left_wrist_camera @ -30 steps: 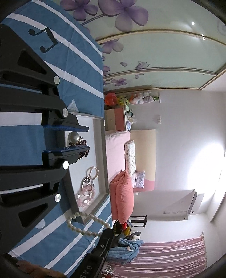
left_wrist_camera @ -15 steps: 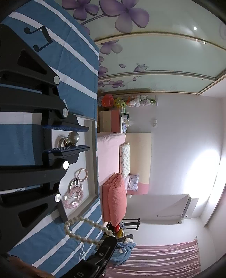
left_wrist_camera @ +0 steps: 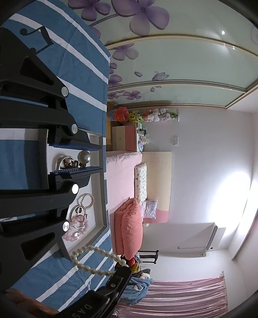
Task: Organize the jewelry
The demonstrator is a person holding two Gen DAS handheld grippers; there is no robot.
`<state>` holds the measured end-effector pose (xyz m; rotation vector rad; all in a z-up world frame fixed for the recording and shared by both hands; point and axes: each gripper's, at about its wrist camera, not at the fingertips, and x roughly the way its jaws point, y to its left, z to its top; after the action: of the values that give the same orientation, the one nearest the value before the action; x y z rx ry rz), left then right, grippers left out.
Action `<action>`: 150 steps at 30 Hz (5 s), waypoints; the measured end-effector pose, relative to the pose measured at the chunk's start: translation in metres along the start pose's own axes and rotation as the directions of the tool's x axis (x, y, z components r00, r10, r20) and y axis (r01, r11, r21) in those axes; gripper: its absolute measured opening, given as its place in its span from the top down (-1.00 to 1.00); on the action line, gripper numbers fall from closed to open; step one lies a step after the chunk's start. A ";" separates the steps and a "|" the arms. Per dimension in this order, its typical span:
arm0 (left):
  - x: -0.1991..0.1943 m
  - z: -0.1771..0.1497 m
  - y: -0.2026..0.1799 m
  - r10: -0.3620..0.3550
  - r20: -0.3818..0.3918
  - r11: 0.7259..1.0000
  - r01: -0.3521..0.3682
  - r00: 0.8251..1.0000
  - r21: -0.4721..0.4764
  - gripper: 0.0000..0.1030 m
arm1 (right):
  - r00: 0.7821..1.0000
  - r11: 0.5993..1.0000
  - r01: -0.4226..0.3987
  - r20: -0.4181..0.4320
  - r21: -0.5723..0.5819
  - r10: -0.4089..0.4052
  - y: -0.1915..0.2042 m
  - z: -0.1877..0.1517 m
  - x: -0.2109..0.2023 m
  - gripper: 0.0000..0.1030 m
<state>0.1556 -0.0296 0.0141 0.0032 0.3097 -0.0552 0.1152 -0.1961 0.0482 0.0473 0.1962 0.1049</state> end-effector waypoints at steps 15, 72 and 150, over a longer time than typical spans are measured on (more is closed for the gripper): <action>0.067 0.001 -0.013 -0.066 -0.096 0.998 0.066 0.993 0.005 0.67 | 0.995 0.998 0.006 -0.095 0.058 0.000 -0.024 0.000 0.083 0.81; -0.099 -0.039 0.042 0.080 -0.027 0.993 -0.082 0.996 -0.084 -0.97 | 0.990 0.999 0.031 -0.139 0.030 -0.027 -0.014 -0.046 -0.100 -0.92; -0.111 -0.045 0.021 0.053 -0.028 0.996 -0.055 0.998 -0.070 -0.97 | 0.992 0.999 0.039 -0.120 0.021 -0.036 -0.014 -0.054 -0.112 -0.92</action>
<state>0.0375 -0.0026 0.0047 -0.0577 0.3371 0.0096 -0.0032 -0.2199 0.0156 0.0603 0.3181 0.0677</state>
